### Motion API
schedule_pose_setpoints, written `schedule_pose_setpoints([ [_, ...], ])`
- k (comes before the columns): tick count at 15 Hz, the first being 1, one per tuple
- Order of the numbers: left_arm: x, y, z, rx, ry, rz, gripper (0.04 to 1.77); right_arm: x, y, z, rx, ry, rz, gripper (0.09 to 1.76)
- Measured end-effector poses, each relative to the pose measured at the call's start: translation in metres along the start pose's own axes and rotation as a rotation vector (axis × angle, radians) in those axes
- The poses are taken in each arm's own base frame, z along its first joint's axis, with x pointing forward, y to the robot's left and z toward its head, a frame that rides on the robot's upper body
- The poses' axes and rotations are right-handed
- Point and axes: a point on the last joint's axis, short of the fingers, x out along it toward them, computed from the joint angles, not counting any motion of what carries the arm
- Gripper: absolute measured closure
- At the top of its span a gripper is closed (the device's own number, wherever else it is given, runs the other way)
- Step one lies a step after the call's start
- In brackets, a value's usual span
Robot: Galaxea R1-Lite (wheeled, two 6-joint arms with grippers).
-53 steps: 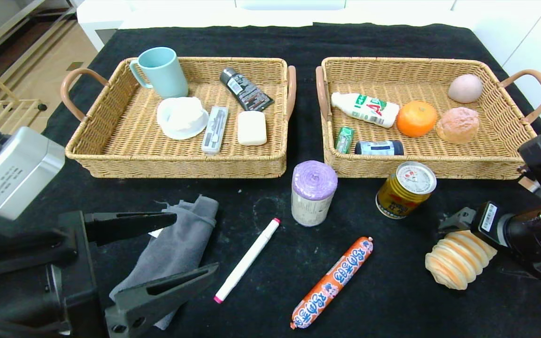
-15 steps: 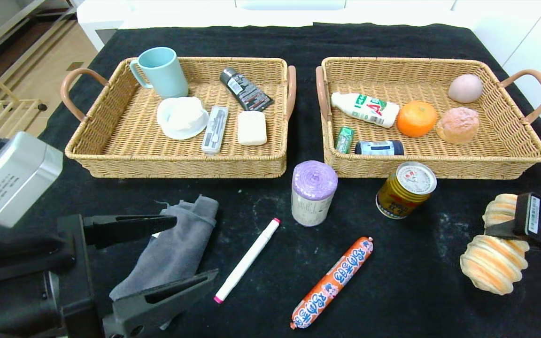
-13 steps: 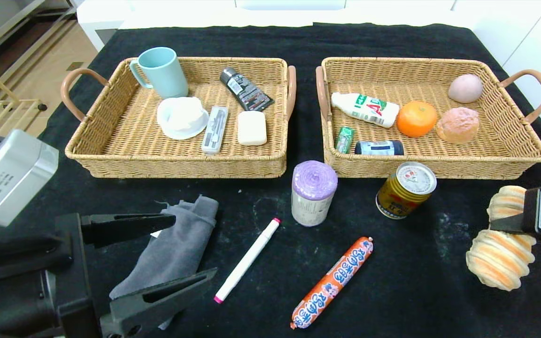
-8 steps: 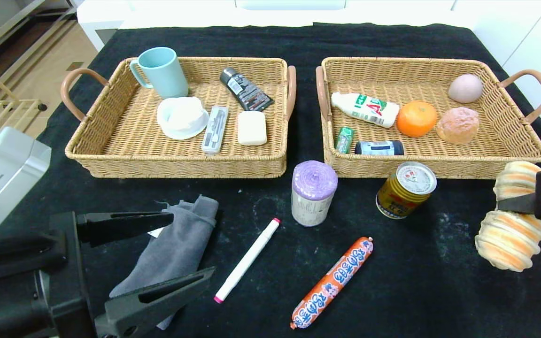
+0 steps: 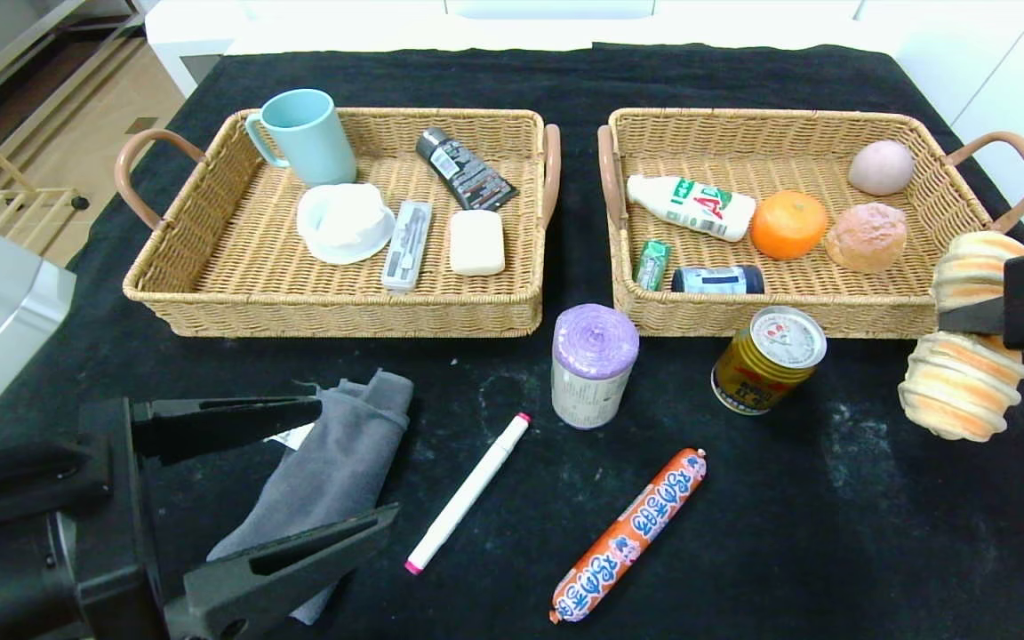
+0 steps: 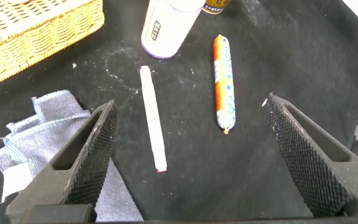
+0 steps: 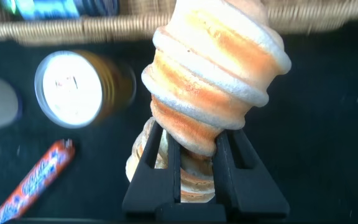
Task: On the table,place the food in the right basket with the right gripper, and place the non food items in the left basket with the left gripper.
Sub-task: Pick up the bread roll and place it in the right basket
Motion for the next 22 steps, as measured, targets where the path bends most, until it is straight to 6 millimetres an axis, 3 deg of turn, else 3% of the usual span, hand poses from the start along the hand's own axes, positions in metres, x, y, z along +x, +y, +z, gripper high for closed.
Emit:
schedule_pose_setpoints([
  [5,-0.001,0.0,0.0,0.0,-0.003,0.004,0.09,0.024,0.012,0.031,-0.023,-0.213,-0.014,1.45],
  [12,-0.001,0.0,0.0,0.002,-0.004,0.003,0.09,0.052,0.014,0.056,-0.004,-0.39,-0.038,1.45],
  [22,-0.001,0.0,0.0,0.002,-0.004,0.004,0.09,0.083,0.013,0.086,0.023,-0.488,-0.054,1.46],
])
